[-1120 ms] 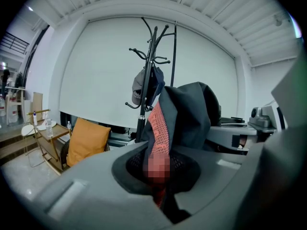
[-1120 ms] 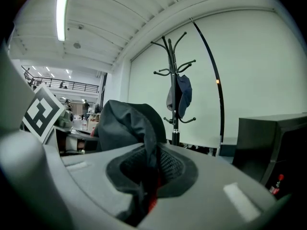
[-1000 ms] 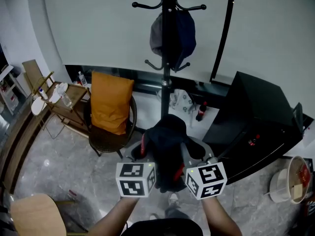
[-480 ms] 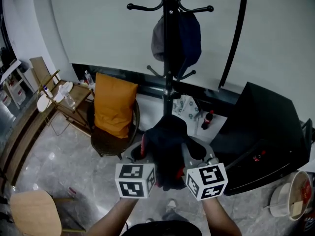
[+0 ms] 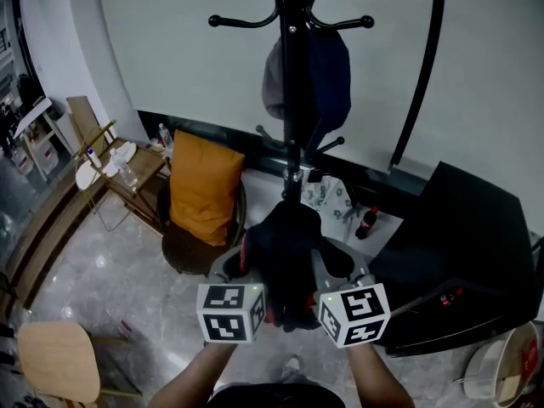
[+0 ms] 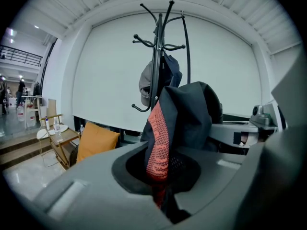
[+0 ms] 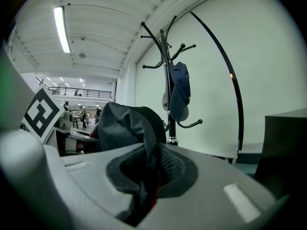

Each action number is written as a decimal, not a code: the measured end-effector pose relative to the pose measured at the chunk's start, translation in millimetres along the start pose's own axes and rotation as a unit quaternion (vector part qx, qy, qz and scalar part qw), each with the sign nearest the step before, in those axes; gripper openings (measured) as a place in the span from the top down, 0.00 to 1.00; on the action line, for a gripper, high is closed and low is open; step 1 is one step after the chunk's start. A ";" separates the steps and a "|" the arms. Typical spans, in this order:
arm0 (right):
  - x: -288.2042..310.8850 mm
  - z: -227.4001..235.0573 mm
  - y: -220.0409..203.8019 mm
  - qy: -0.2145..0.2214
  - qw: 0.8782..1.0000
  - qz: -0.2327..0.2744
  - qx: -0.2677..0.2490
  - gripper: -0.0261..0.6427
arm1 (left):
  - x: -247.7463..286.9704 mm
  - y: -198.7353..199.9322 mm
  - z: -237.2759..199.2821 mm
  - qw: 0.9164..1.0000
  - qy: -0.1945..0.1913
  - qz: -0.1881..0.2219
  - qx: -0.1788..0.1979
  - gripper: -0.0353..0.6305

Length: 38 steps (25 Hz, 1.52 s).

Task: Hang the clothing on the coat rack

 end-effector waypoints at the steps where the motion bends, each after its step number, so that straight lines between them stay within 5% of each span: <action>1: 2.1 2.6 0.5 0.005 1.000 0.000 -0.001 0.91 | 2.5 1.3 0.7 1.000 0.005 0.000 -0.001 0.93; 12: 24.4 18.6 8.4 0.021 1.000 -0.001 -0.007 0.91 | 23.8 11.6 -3.5 1.000 0.019 0.003 -0.012 0.93; 38: 80.3 45.1 14.7 -0.068 0.998 -0.011 -0.005 0.91 | 106.0 35.0 -24.3 0.997 -0.073 0.005 0.001 0.93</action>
Point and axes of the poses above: the fingertips, and each gripper's own axes: x forward along the fingers, z to its right, y out of its top, the point moved 2 cm from there along -x, backward along the fingers, and after that the axes turned 11 degrees about y, right-handed, at the moved point
